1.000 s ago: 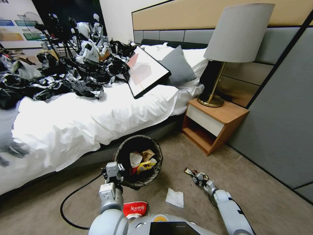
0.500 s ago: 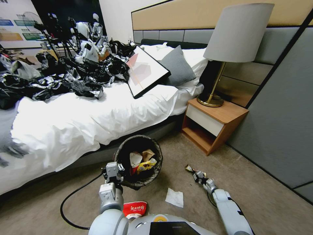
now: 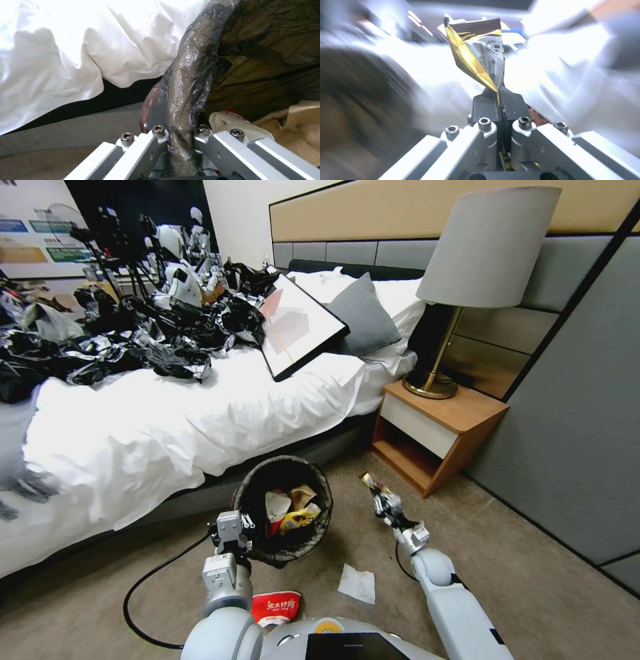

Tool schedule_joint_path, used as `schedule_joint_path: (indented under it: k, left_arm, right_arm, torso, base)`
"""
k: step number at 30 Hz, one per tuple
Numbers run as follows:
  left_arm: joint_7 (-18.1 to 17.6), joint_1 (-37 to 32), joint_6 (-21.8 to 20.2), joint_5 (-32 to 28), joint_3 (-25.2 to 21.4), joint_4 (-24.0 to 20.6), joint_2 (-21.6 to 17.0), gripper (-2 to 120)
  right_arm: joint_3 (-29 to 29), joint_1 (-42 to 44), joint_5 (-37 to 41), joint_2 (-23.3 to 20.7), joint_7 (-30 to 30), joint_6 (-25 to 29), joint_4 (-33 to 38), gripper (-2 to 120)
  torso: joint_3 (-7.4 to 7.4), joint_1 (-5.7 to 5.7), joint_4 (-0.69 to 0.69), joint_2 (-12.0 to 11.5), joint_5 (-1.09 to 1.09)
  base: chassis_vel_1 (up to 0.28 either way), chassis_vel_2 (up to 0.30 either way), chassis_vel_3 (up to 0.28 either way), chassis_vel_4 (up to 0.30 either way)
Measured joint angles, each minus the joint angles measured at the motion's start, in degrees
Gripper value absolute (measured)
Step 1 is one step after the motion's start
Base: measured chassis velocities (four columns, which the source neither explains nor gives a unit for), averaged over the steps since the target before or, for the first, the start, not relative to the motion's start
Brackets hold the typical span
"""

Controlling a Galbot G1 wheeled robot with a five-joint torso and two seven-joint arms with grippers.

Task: Pick up the trash bin, then pick up the garbage from the floor and place it into the trash bin.

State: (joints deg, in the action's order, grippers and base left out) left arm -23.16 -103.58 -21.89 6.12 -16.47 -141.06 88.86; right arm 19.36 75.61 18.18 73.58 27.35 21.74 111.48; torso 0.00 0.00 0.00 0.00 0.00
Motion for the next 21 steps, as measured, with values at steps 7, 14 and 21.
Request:
schedule_joint_path:
  k: [7,14,21]
  left_arm:
    - [0.0,0.0,0.0,0.0,0.0,0.0,0.0,0]
    - [0.0,0.0,0.0,0.0,0.0,0.0,0.0,0]
    - [-0.01,0.0,0.0,0.0,0.0,0.0,0.0,0]
  right_arm:
    - [-8.91,0.39,1.75,-2.42,0.33,-3.34,8.58,0]
    - [-15.54,0.22,-0.64,-4.3,-1.19,-4.51,8.01,0]
    - [-18.37,-0.42,-3.27,-2.76,-1.79,-4.44,3.66,0]
  torso:
    - [0.0,0.0,0.0,0.0,0.01]
    - [0.0,0.0,0.0,0.0,0.0]
    - [0.0,0.0,0.0,0.0,0.0]
  base:
    - [0.0,0.0,0.0,0.0]
    - [0.0,0.0,0.0,0.0]
    - [0.0,0.0,0.0,0.0]
